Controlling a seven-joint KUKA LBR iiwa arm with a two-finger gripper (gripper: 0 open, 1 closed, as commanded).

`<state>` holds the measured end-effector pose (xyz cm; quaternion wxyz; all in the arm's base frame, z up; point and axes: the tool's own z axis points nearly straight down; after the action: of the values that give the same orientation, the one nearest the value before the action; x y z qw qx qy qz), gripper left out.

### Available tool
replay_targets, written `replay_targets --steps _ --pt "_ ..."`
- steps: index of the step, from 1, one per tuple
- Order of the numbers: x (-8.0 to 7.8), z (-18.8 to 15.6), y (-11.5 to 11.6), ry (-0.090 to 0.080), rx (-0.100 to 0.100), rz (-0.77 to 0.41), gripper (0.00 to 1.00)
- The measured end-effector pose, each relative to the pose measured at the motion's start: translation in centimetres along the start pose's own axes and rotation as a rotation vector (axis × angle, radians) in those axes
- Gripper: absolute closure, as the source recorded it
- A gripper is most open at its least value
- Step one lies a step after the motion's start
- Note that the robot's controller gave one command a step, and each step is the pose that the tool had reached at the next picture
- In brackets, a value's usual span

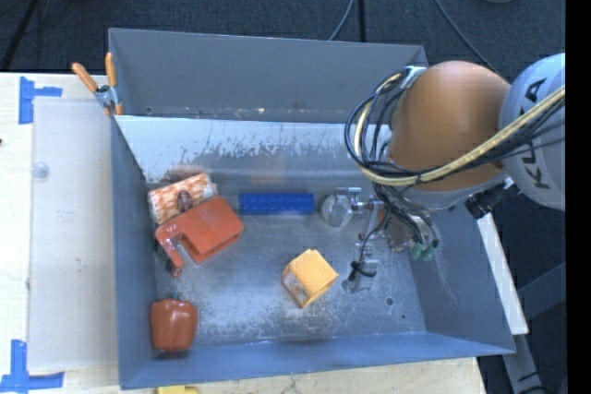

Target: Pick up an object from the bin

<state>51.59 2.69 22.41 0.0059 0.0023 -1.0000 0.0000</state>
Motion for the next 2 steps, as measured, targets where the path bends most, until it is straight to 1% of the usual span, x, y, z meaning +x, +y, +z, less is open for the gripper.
replay_targets --steps 1,2 --pt "-0.1 -0.4 0.0 -0.009 0.000 0.001 0.00" --pt "-0.3 3.2 1.7 -0.012 0.001 -0.047 0.00"
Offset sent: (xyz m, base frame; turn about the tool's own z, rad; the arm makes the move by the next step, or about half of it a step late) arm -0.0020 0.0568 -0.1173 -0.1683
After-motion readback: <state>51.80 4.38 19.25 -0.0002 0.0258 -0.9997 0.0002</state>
